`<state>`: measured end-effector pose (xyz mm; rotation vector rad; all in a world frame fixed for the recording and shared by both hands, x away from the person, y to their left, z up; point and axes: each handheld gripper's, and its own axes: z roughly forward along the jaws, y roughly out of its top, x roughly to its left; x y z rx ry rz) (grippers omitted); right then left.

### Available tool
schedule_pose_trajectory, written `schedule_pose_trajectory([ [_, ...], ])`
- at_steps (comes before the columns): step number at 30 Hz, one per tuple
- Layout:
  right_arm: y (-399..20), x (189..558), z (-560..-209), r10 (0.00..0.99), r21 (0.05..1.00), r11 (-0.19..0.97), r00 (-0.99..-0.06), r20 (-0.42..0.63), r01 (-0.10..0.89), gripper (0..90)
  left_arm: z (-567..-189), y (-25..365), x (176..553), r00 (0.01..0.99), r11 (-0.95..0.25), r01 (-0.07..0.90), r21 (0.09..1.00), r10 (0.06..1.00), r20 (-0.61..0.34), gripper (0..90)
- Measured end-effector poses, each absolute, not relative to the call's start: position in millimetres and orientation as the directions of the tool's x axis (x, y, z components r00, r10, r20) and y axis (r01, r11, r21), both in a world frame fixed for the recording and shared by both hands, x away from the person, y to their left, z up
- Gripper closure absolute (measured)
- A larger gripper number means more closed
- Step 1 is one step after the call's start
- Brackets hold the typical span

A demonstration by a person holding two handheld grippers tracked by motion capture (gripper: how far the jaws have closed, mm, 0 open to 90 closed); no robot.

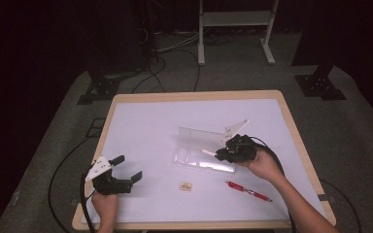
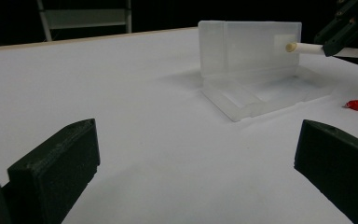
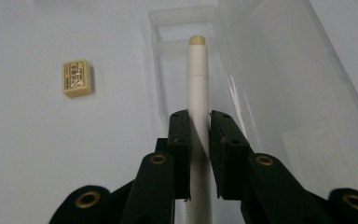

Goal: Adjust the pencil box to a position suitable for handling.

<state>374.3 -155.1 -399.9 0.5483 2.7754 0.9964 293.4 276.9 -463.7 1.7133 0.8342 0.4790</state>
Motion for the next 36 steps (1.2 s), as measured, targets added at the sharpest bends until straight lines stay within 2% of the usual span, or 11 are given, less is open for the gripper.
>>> schedule_pose_trajectory([
  [36,-127,397,-421,0.376,0.599,0.744,-0.926,-0.009,0.296,78.1,-464,277,293,0.669,-0.134,0.287,0.949,0.737,-0.098,0.0],
])
